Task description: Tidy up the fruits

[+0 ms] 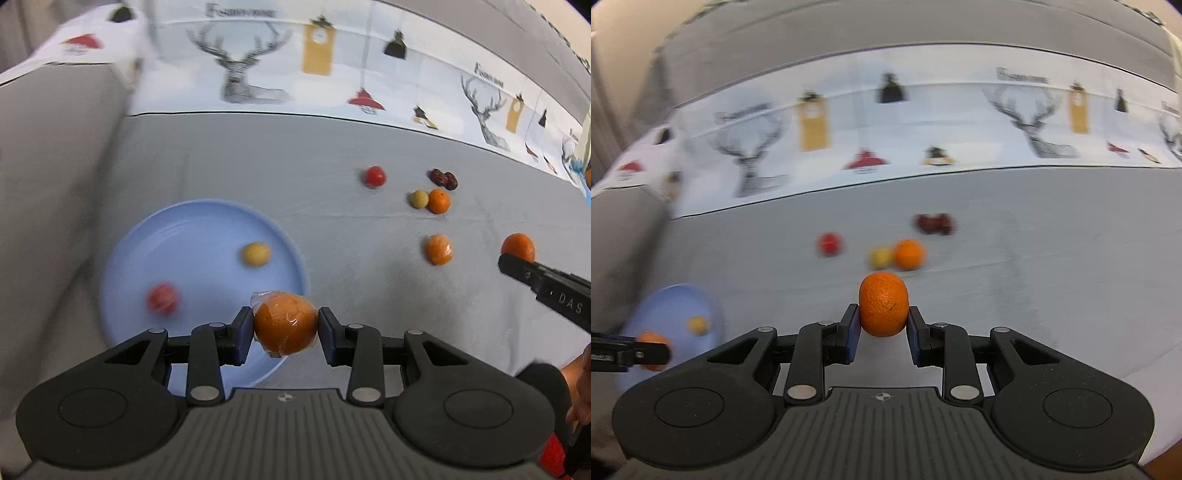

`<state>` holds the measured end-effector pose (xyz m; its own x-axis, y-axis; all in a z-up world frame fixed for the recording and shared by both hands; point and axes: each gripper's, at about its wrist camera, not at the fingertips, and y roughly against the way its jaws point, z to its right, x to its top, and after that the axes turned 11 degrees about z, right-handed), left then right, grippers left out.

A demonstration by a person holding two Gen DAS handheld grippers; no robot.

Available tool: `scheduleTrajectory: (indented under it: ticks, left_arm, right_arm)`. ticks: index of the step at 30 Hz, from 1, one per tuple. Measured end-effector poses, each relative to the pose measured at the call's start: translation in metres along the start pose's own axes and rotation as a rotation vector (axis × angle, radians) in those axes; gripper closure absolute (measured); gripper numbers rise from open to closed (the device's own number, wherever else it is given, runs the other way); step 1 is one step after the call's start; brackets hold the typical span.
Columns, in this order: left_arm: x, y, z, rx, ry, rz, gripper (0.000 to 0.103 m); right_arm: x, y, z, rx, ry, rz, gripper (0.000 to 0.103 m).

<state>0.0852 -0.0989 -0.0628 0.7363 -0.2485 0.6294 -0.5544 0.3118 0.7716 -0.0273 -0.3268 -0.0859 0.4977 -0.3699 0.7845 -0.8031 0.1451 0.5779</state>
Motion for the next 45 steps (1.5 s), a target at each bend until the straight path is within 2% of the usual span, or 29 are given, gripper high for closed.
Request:
scheduleTrajectory:
  ticks: [7, 14, 23, 45]
  left_arm:
    - [-0.028, 0.064, -0.031, 0.044, 0.021, 0.051, 0.061]
    - [-0.054, 0.103, -0.046, 0.051, 0.02, 0.094, 0.061]
    - [-0.068, 0.123, -0.058, 0.046, 0.066, 0.136, 0.061]
    - [-0.062, 0.128, -0.068, 0.046, 0.095, 0.161, 0.061]
  right_arm:
    - [-0.02, 0.046, -0.083, 0.16, 0.072, -0.049, 0.075]
    - [-0.045, 0.089, -0.126, 0.234, 0.142, -0.08, 0.075]
    - [-0.047, 0.115, -0.139, 0.23, 0.201, -0.042, 0.075]
    - [-0.047, 0.114, -0.148, 0.233, 0.241, -0.046, 0.075]
